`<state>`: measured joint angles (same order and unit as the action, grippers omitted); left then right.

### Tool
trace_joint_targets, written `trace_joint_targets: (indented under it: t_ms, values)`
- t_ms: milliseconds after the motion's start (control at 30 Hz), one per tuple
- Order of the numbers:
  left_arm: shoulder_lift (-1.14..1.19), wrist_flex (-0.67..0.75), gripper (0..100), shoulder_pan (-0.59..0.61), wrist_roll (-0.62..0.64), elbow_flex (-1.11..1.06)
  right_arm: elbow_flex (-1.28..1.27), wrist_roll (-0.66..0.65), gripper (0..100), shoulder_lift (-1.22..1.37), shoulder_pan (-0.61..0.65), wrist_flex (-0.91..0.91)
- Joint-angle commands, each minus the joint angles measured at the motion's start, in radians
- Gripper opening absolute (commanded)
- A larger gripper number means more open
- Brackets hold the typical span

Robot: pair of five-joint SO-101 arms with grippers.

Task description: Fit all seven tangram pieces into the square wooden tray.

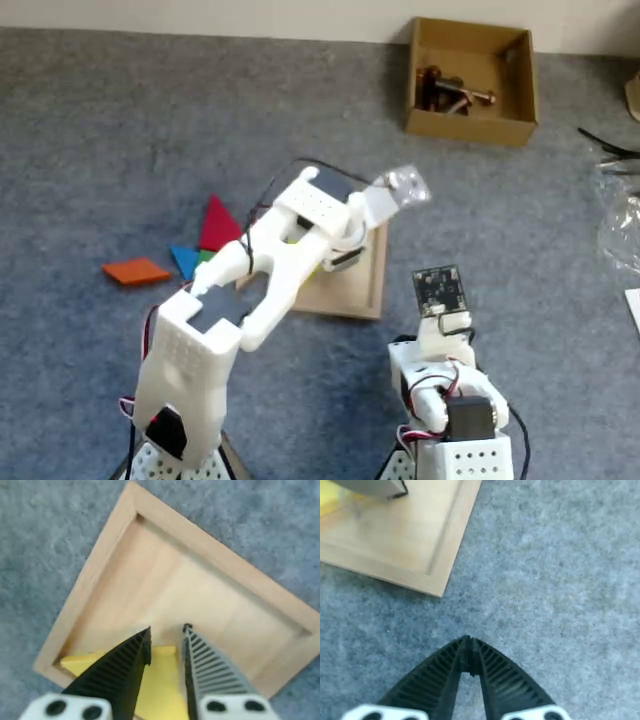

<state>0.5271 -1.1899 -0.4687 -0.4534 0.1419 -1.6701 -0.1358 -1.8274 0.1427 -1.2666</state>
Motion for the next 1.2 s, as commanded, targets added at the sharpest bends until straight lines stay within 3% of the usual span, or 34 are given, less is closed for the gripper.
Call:
trace_joint_targets:
  t_ms: [0,133,667,1167]
  values:
    - [-0.004,0.011,9,0.008,-0.003,0.035,-0.117,0.008,0.5,-0.008,0.010,0.018]
    - [-0.004,0.012,0,0.008,-0.003,0.039,-0.117,0.008,0.5,-0.008,0.010,0.018]
    - [-0.008,0.000,1,0.008,-0.003,0.033,-0.117,0.008,0.5,-0.008,0.010,0.018]
    - [-0.008,-0.261,1,-0.071,-0.003,0.039,-0.117,0.008,0.5,-0.008,0.010,0.018]
